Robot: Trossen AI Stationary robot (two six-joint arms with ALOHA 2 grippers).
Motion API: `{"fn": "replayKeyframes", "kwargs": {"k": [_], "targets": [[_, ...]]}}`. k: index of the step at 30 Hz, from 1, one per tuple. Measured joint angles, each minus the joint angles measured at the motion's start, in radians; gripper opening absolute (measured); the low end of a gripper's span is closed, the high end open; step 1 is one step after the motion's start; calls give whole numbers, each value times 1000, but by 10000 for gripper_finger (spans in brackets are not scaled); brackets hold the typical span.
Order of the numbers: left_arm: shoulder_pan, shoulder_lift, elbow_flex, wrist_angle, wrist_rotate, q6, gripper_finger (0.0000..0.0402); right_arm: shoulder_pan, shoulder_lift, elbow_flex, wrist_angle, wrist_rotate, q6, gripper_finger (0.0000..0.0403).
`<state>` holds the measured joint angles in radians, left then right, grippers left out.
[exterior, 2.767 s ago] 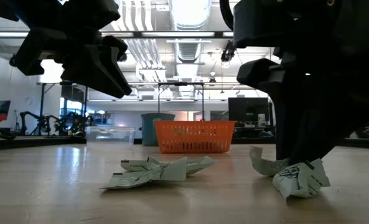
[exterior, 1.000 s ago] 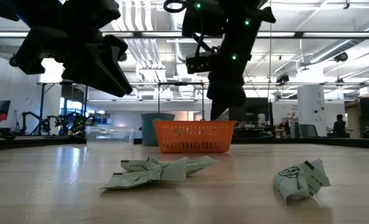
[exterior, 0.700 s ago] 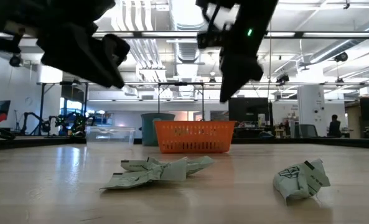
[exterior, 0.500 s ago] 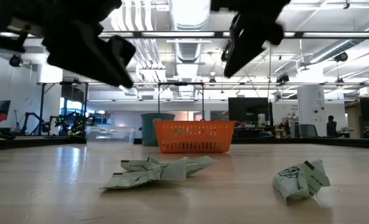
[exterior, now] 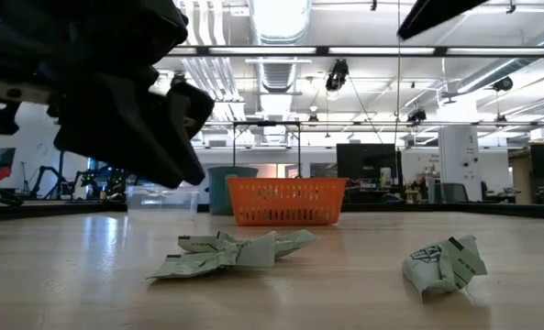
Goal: Pick and place items into bin
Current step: Put the stevia packet into the orange bin
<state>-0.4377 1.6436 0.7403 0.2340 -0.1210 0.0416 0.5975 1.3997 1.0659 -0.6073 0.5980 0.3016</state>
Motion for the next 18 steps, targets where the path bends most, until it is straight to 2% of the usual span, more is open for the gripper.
{"fn": "replayKeyframes", "kwargs": {"k": [5, 9, 18], "targets": [[-7, 36, 2, 85, 9, -1, 91, 65, -92, -71, 82, 60, -4, 104], [-8, 63, 0, 135, 16, -9, 91, 91, -139, -108, 135, 63, -6, 97], [-10, 138, 1, 176, 36, -9, 91, 96, -140, -126, 153, 62, -15, 95]]}}
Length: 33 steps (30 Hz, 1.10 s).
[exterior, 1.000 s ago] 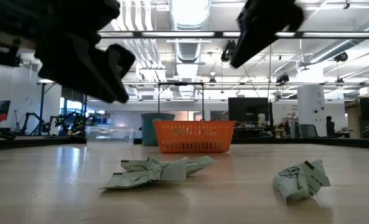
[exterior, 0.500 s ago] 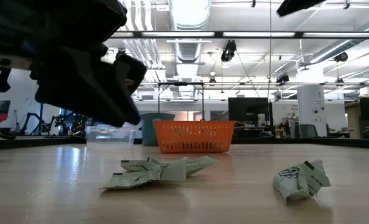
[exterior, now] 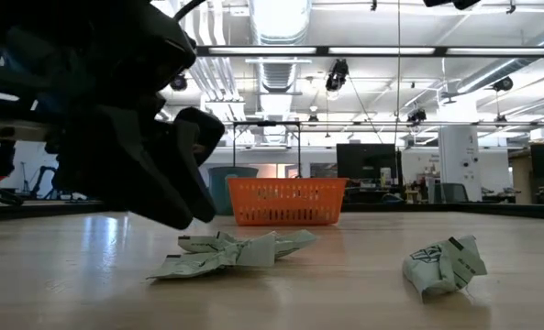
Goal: Pick and place items into bin
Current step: Put the stevia packet into the orange bin
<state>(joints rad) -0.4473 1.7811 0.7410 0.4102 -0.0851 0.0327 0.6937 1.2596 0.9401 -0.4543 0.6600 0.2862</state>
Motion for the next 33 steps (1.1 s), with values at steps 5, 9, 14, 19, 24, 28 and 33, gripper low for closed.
{"fn": "replayKeyframes", "kwargs": {"k": [5, 9, 14, 19, 24, 28, 33], "targets": [[0, 22, 11, 2, 3, 0, 91, 0, 4, 9, -2, -2, -2, 95], [0, 30, 12, 2, 8, 0, 91, 0, 4, 12, -1, -2, -2, 95], [0, 40, 11, 2, 20, 0, 91, 0, 4, 10, -2, -2, -2, 92], [0, 40, 8, 1, 19, 0, 91, 0, 4, 9, -2, -2, -2, 86], [1, 40, 8, 1, 19, 0, 90, 0, 4, 9, -3, -2, -2, 79], [1, 40, 6, -1, 17, 4, 72, 0, 4, 9, -3, -2, -2, 75], [3, 40, 6, -6, 15, 14, 15, 0, 4, 9, -3, -2, -9, 73]]}}
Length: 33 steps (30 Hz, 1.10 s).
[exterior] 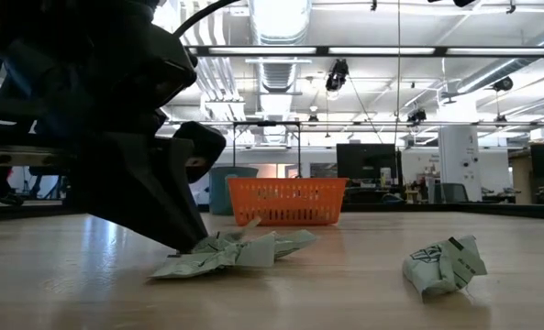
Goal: Pick and place items into bin
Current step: Put the stevia packet into the orange bin
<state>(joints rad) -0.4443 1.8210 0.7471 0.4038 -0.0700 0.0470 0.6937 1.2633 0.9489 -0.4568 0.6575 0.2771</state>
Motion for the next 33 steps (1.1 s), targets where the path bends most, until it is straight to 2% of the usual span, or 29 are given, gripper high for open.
{"fn": "replayKeyframes", "kwargs": {"k": [20, 28, 33], "targets": [[-3, -55, 6, -2, -218, 79, 1, 0, 0, 0, -2, 0, 0, 73], [23, -133, 6, -4, -305, 217, 0, 0, 1, -1, -1, 0, 0, 73], [84, -205, 1, -10, -313, 294, 0, 0, 1, -1, 1, 0, 0, 73]]}}
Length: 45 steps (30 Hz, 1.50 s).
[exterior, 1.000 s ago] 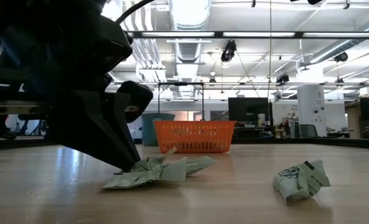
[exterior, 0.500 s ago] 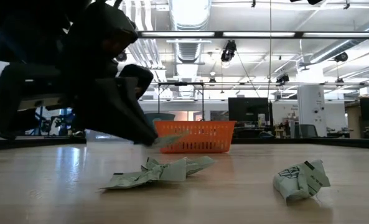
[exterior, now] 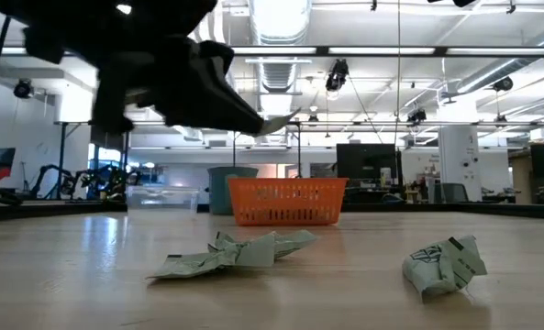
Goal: Pick and place items into bin
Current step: Put the stevia packet into the orange bin
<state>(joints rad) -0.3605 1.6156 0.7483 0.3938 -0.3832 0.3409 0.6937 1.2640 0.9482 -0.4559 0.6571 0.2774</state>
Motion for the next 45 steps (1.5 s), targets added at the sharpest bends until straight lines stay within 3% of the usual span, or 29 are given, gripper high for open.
{"fn": "replayKeyframes", "kwargs": {"k": [11, 16, 25, 35, 41, 45], "targets": [[218, -52, -2, -45, -1, 35, 0, 0, 0, 0, -1, 0, 3, 73], [263, -51, -2, -45, 3, 7, 0, 0, 0, 0, -1, 0, 3, 73], [269, -50, -2, -44, -20, -16, 6, 0, 0, 0, -2, 0, 3, 73], [269, -49, -2, -44, -38, -19, 84, 0, 0, -3, 5, 0, 3, 73], [238, -76, -2, -90, -40, -21, 100, -2, 31, -73, 168, -10, -89, 73], [188, -134, -1, -196, -40, -56, 100, -4, 88, -113, 338, -115, -220, 73]]}}
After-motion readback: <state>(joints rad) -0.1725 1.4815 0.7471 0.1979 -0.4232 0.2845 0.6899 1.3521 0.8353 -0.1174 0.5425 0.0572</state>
